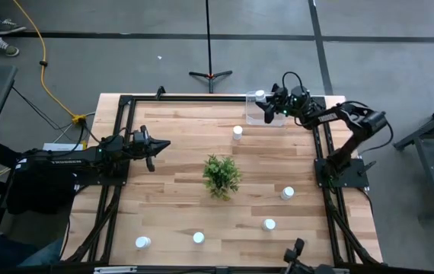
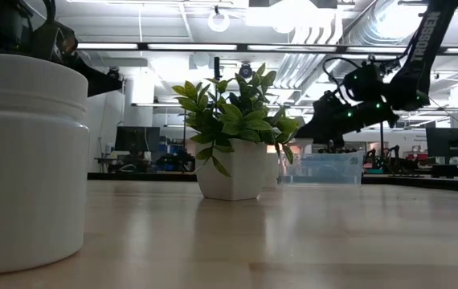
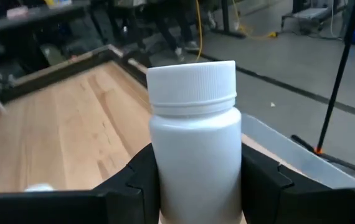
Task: Pick and place pill bottles into a basket
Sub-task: Put the white pill bottle into the transparent bin
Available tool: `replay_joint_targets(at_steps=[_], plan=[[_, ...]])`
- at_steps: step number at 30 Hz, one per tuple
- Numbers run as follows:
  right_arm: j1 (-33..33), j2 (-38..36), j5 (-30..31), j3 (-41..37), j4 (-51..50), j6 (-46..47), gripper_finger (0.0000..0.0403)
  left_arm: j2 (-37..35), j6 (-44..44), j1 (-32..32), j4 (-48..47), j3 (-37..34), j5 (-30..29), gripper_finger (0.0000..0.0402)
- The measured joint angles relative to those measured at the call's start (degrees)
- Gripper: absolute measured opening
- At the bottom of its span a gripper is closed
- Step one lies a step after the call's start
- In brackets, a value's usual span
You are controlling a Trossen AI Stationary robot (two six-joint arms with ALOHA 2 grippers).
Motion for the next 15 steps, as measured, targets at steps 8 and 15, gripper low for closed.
replay_joint_targets(at_steps=[8,15], plan=[[1.6,5.2,3.4,0.0,9.5,2.7,0.0149,0.0,-0.2,0.0,0.0,0.0,0.5,0.0027],[3.3,7.4,6.9,0.0,9.9,0.4,0.0149,0.0,-0.2,0.0,-0.2,0.0,0.4,0.0022]])
